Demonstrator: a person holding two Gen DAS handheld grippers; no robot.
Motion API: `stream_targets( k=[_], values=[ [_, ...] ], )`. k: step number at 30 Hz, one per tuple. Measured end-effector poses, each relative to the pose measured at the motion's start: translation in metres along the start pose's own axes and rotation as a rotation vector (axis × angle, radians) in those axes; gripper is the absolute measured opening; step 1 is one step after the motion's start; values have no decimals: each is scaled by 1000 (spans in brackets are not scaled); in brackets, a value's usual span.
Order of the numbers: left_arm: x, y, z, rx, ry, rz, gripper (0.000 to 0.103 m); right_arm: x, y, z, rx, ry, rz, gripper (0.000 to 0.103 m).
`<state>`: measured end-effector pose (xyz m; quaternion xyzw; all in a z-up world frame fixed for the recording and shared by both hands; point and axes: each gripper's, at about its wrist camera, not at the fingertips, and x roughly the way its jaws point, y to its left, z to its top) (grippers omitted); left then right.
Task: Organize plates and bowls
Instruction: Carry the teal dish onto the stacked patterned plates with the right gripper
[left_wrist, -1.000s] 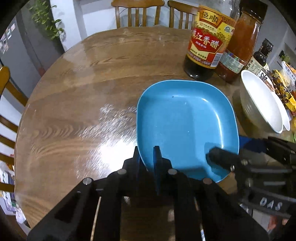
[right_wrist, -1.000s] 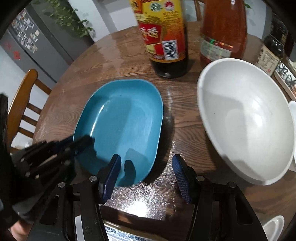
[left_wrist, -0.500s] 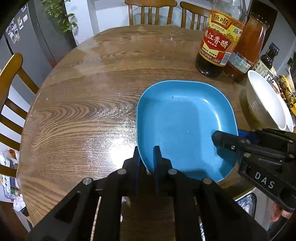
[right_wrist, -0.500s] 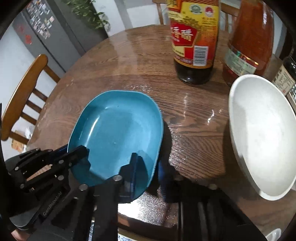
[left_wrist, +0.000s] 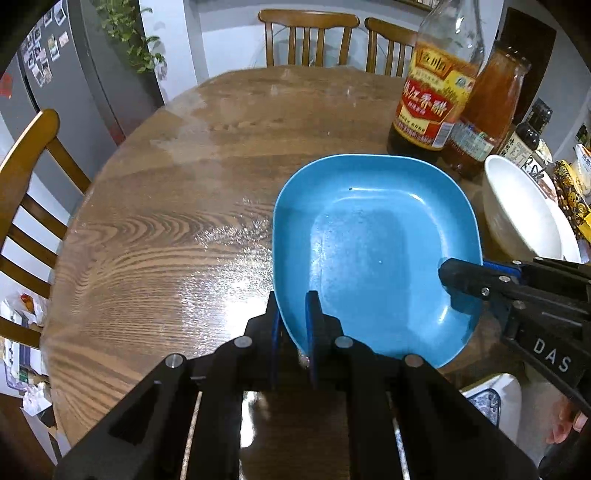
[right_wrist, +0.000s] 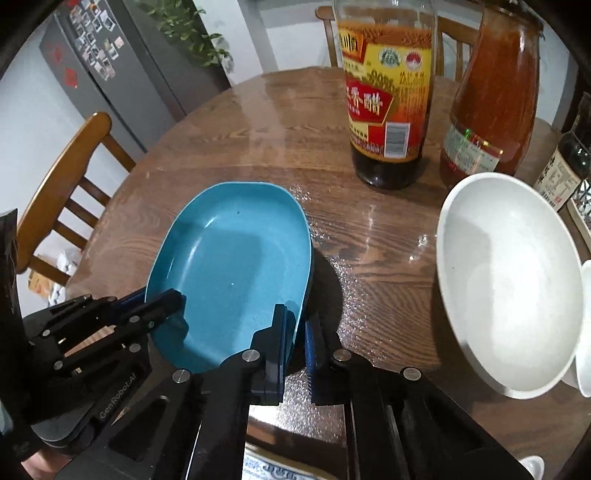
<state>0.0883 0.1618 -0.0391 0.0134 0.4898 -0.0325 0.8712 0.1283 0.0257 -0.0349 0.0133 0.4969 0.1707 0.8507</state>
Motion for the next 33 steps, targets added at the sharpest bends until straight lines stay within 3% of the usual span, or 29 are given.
stream_targets(
  k=[14, 33],
  values=[
    [-62, -26, -29, -3, -85, 29, 12, -67, 2, -40, -66, -60, 55, 11],
    [-70, -52, -104, -23, 8, 14, 12, -85, 0, -115, -128, 20, 57, 11]
  ],
)
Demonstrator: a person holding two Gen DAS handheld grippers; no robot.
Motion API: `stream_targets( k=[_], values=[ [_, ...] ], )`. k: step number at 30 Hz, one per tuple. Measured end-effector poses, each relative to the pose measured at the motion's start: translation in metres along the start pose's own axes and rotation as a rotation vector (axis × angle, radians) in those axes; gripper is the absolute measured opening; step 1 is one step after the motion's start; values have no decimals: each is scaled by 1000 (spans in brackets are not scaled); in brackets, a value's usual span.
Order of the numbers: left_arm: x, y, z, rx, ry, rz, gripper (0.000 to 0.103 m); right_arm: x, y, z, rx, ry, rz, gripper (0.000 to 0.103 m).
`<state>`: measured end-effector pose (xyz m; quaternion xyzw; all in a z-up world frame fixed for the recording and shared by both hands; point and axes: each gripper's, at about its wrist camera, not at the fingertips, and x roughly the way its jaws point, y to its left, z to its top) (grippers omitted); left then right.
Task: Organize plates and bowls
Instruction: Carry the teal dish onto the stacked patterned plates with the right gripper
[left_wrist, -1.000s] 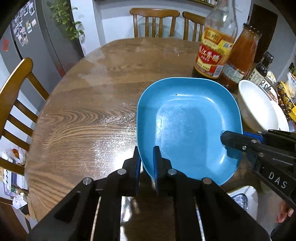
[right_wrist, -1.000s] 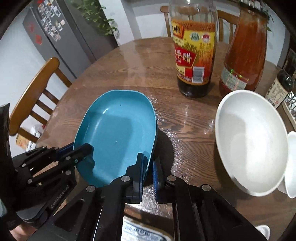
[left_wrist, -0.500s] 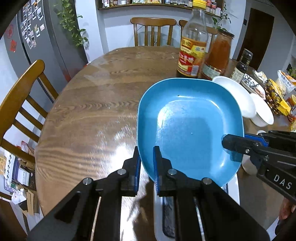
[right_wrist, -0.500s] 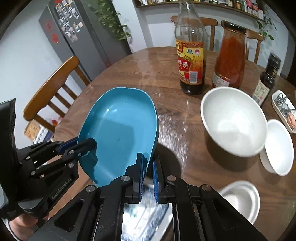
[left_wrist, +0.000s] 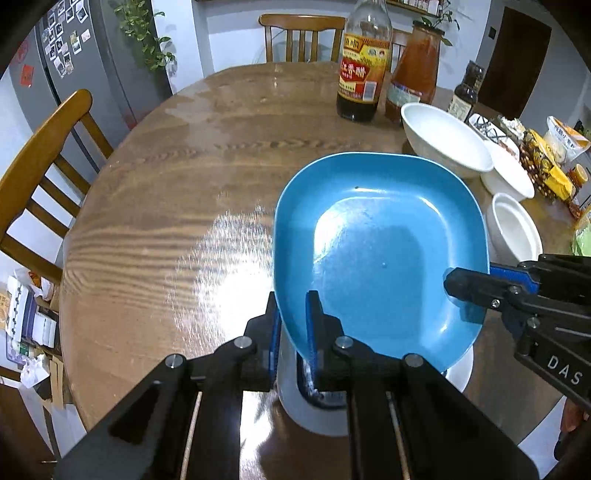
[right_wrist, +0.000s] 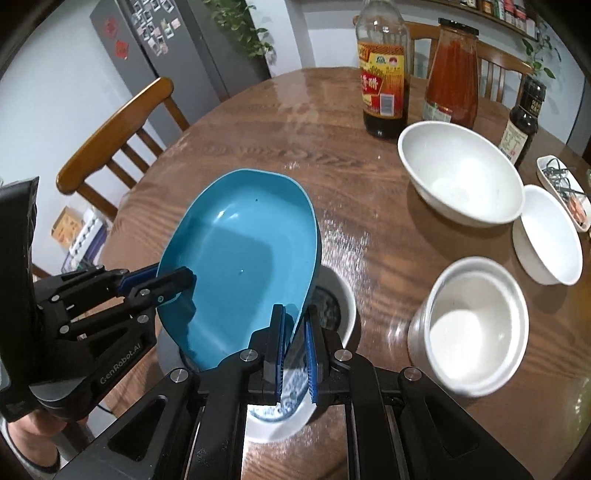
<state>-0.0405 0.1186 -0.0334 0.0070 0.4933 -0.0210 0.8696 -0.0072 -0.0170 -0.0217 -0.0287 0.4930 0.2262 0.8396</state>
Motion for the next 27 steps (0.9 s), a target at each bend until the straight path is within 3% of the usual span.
stream_targets(
  k=[7, 27],
  values=[
    [1, 1, -14, -7, 26, 5, 13, 3, 4, -16, -2, 37, 11, 12],
    [5, -16, -27, 93, 54, 38, 12, 11, 3, -34, -12, 94, -33, 12]
  ],
)
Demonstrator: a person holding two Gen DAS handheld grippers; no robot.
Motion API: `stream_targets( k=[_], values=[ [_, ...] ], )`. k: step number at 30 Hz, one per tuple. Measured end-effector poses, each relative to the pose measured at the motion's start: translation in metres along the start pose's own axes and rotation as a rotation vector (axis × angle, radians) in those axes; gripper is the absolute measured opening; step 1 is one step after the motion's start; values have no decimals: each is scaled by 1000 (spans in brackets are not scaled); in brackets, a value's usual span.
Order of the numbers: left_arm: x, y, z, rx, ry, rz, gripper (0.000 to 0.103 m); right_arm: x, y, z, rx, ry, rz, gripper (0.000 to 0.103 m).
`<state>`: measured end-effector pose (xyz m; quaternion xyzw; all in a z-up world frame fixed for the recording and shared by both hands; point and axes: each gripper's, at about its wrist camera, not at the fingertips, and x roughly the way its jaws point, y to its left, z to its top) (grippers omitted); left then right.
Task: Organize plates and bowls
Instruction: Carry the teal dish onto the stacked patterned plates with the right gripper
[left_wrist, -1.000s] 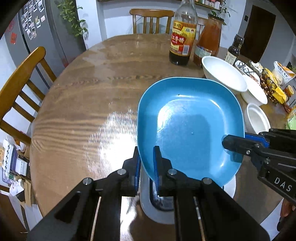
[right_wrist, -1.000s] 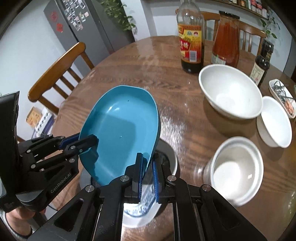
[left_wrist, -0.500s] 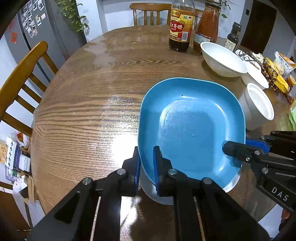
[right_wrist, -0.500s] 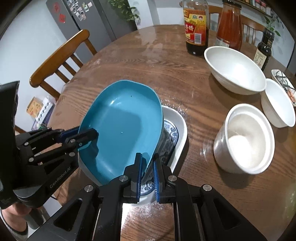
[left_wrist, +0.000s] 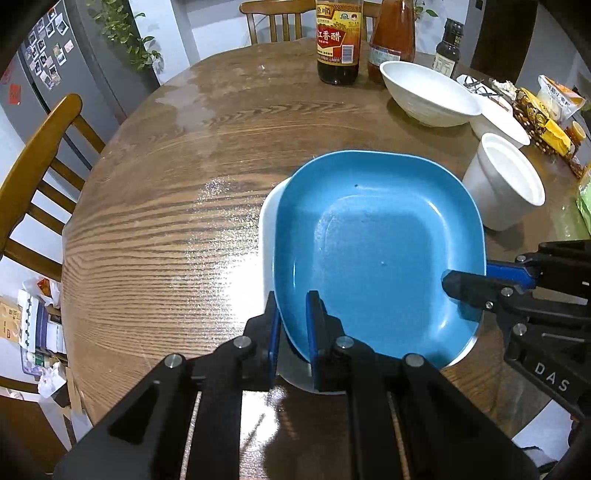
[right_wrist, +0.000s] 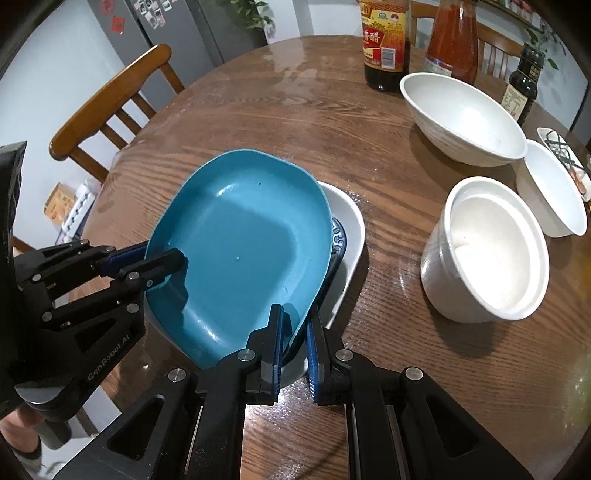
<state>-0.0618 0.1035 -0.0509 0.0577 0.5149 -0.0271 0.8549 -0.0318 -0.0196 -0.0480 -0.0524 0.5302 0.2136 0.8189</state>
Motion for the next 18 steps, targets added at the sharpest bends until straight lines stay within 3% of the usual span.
stream_targets(
  k=[18],
  values=[
    [4, -4, -1, 23, 3, 7, 14, 0, 4, 1, 1, -10, -24, 12]
  ],
)
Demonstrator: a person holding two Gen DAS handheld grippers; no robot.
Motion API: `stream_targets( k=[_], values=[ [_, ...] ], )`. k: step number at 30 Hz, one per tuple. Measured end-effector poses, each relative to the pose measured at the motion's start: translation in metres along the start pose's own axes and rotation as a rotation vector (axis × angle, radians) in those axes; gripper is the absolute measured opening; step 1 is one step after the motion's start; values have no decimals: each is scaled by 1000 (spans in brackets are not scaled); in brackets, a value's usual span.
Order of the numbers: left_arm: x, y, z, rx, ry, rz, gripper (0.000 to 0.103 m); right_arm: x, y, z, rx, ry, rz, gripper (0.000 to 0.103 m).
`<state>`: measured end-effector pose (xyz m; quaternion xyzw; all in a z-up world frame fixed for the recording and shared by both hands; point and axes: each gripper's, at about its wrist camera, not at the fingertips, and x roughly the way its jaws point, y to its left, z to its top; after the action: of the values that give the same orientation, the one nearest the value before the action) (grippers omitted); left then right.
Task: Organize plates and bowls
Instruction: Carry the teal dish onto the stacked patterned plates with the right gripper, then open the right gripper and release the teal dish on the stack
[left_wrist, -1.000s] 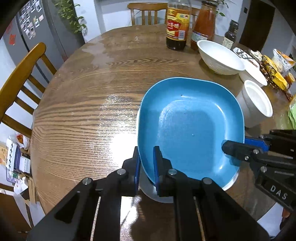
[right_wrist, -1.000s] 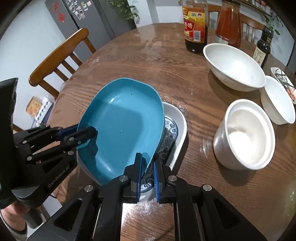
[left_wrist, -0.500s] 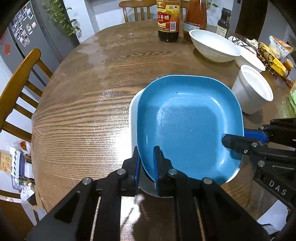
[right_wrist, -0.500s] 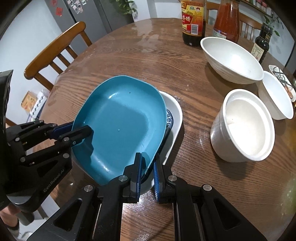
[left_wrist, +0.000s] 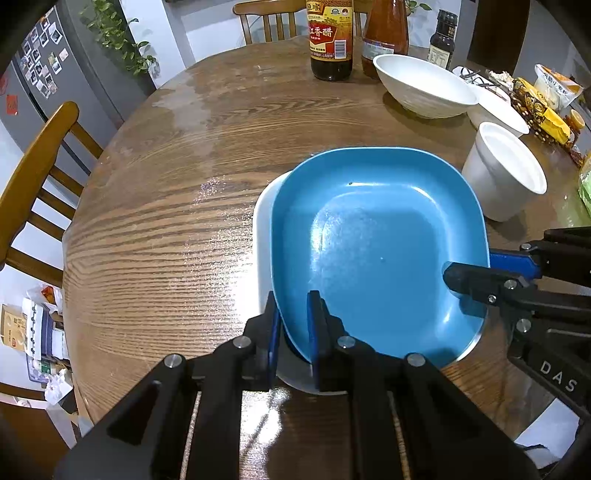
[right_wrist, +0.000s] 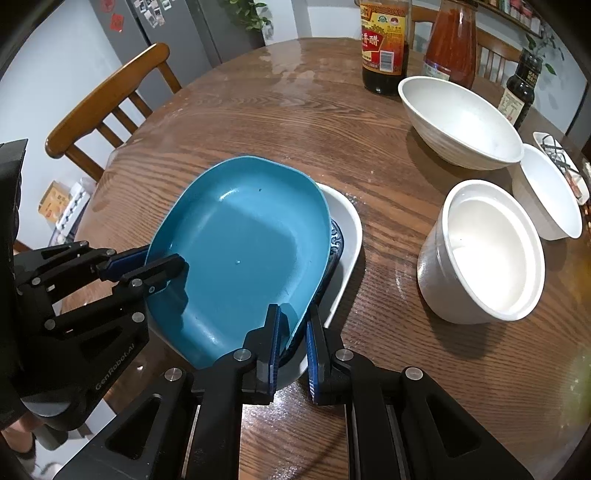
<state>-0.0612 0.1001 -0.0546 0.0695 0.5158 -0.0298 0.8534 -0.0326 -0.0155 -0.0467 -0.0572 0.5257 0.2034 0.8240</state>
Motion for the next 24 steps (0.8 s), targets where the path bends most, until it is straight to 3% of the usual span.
stream_targets(
  k=[9, 12, 14, 18, 20, 24],
  values=[
    [-1, -4, 1, 2, -20, 19, 19, -6, 3, 0, -29, -33, -42, 12],
    [-3, -7, 2, 19, -37, 42, 22, -10, 2, 1, -42, -55, -82, 26],
    [-6, -7, 3, 16, -50, 47, 29, -13, -1, 2, -34, -72, -84, 44],
    [-14, -3, 8, 2, -81, 68, 48, -22, -4, 3, -30, -110, -80, 47],
    [-18, 0, 10, -14, -97, 76, 64, -29, -8, 4, -21, -139, -77, 47],
    [-27, 6, 18, -54, -129, 87, 83, -40, -22, 10, 40, -185, -16, 53]
  ],
)
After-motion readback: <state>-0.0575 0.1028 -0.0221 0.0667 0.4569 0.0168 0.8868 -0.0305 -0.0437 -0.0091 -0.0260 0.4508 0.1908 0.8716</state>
